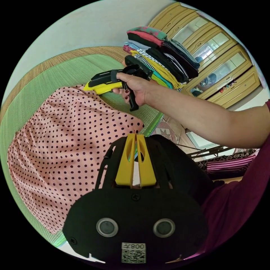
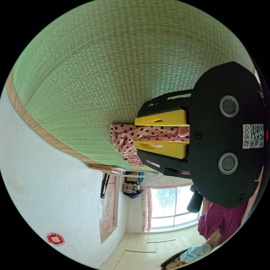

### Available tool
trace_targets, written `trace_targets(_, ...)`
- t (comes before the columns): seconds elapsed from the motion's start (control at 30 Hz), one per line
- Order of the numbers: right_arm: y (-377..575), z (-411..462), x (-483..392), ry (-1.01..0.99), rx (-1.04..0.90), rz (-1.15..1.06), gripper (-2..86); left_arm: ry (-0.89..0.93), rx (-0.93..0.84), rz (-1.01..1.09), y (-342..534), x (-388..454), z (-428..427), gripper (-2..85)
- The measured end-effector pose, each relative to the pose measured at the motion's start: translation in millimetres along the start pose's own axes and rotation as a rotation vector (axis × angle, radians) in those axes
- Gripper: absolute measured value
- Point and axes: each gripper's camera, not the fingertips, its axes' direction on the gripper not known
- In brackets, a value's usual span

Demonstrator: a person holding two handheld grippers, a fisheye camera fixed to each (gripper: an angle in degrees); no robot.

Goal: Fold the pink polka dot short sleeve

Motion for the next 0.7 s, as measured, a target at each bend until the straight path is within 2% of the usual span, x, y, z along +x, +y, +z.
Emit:
trace_targets(0.2, -18.9, 16.0, -13.9, 0.018, -0.04, -0.009, 4.3, 0.026, 0.023, -0.018, 18.0, -18.5, -10.7, 0.4)
trace_targets(0.47, -18.1, 5.5, -53.0, -0.014, 0.022, -0.024, 2.0, 0.085, 0.088, -0.06, 57.9, -49.5, -39.6, 0.4)
trace_targets(0.7, -21.7, 8.8, -119.0, -0.033, 0.053, -0.065, 1.8, 0.147, 0.23, -0.127, 118.4, -90.2, -96.0, 0.4)
